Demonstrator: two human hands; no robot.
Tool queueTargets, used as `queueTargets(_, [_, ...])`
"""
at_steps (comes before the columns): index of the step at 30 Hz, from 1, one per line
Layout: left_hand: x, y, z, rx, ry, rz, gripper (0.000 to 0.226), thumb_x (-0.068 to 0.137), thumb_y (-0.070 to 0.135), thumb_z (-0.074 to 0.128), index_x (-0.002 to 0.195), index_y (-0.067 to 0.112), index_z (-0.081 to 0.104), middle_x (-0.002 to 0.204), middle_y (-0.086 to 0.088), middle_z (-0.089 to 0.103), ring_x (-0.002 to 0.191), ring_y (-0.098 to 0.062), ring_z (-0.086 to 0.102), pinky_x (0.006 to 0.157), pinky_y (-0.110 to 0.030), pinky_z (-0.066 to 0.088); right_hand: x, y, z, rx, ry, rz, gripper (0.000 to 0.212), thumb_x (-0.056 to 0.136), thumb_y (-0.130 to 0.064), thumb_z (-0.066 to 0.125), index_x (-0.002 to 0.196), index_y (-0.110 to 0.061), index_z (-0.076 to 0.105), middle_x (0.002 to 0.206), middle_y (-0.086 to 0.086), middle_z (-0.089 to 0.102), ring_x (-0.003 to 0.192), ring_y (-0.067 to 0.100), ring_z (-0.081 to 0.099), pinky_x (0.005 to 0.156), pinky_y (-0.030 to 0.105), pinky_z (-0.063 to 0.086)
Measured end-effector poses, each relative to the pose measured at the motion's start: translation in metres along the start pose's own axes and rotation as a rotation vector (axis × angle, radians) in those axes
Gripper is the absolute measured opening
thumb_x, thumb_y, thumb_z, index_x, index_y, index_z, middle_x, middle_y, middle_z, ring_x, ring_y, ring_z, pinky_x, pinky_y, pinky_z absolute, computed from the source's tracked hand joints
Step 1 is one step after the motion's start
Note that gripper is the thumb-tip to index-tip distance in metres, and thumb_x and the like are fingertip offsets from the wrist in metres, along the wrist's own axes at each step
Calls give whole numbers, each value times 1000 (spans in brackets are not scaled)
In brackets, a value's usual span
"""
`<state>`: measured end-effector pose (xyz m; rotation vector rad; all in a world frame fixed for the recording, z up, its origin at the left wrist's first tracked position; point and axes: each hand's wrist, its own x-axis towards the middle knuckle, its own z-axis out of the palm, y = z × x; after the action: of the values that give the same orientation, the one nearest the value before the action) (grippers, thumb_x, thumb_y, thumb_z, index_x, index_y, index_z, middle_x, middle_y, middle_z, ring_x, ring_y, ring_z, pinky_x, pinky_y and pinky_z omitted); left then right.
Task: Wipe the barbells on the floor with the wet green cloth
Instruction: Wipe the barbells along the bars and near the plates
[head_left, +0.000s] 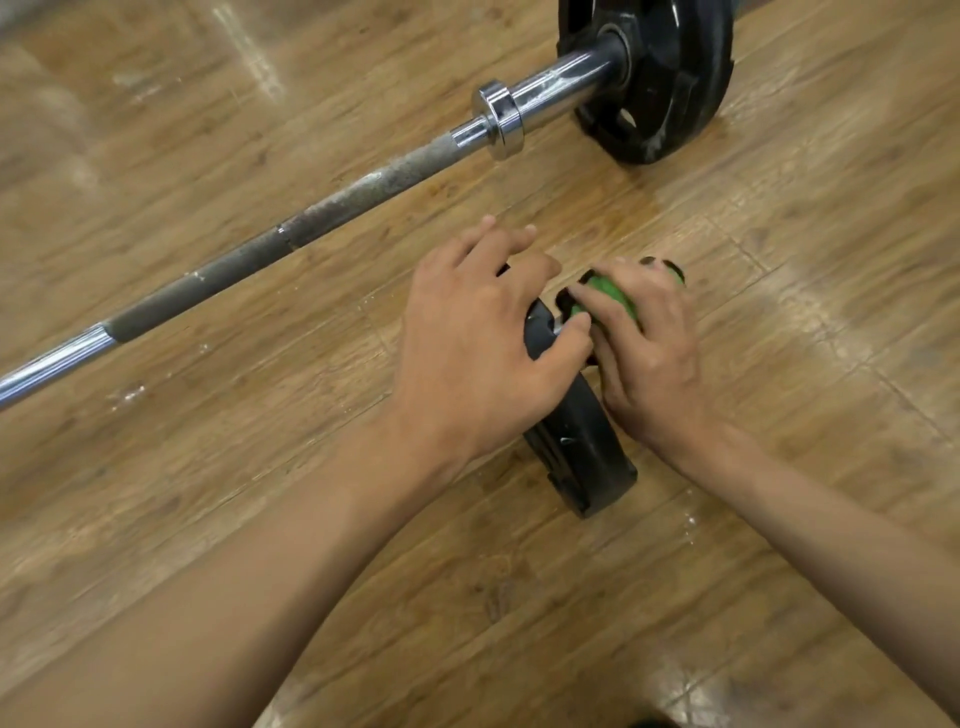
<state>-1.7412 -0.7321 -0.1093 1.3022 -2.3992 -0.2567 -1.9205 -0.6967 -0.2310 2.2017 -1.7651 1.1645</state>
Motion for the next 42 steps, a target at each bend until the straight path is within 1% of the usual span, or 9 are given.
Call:
queueTargets(3, [-2,2,0,-10,-11,-1,56,88,52,48,122,16,75,141,-7,64,144,-28,48,116,-35,31,-2,9,-11,35,-169,-338,40,101,-6,60,140,0,57,144,26,56,134,41,52,117,55,37])
queueTargets(7, [-1,1,-2,-57,-12,-26,60,91,55,45,129,16,72,146,-7,61,145,-27,47,117,-37,31,11,21,-15,-10,-25,94,35,104,-4,52,138,0,61,144,24,55,135,39,50,113,62,38])
queueTargets(16, [9,-16,-11,-106,-99,-16,66,92,62,40,137,23,66,156,-2,51,143,-20,45,112,-27,27,10,11,-2,-6,-31,51,39,106,-11,46,143,-3,58,149,22,51,139,41,48,119,60,32])
queueTargets(20, [18,-25,-13,-140,-160,-56,70,91,65,35,141,24,62,161,-1,43,147,-18,39,117,-32,30,16,15,-8,-19,-218,-299,44,107,-17,48,149,-6,54,154,20,49,142,39,46,124,52,26])
queueTargets(24, [16,-23,-19,-25,-142,-105,70,92,66,38,138,20,64,161,-8,34,146,-24,34,116,-35,28,30,17,-3,-13,-87,30,42,108,-24,42,144,-7,58,153,18,50,145,38,42,128,49,17])
queueTargets(29, [5,-9,-13,43,-98,-83,70,90,65,47,139,18,61,147,-4,51,135,-23,46,113,-37,35,30,21,-2,-68,-195,-338,44,110,-31,51,150,-12,54,155,20,47,142,39,47,122,55,30])
queueTargets(33, [15,-21,-13,-20,-88,-83,66,89,64,48,131,17,66,145,-5,53,134,-23,47,107,-32,34,35,18,6,-47,-72,42,39,109,-29,52,144,-13,59,152,20,49,142,41,44,120,61,29])
queueTargets(38, [28,-38,-14,-155,-91,-158,69,87,66,44,132,19,67,138,-1,53,129,-17,50,110,-34,39,35,20,19,-7,-167,-359,41,110,-27,49,148,-12,56,150,24,52,139,43,49,117,56,36])
queueTargets(42, [34,-46,-14,-172,-81,-210,67,88,66,42,131,21,67,126,5,53,118,-17,52,102,-32,40,48,16,29,3,-1,52,35,108,-22,50,139,-11,64,149,21,53,141,41,46,117,59,34])
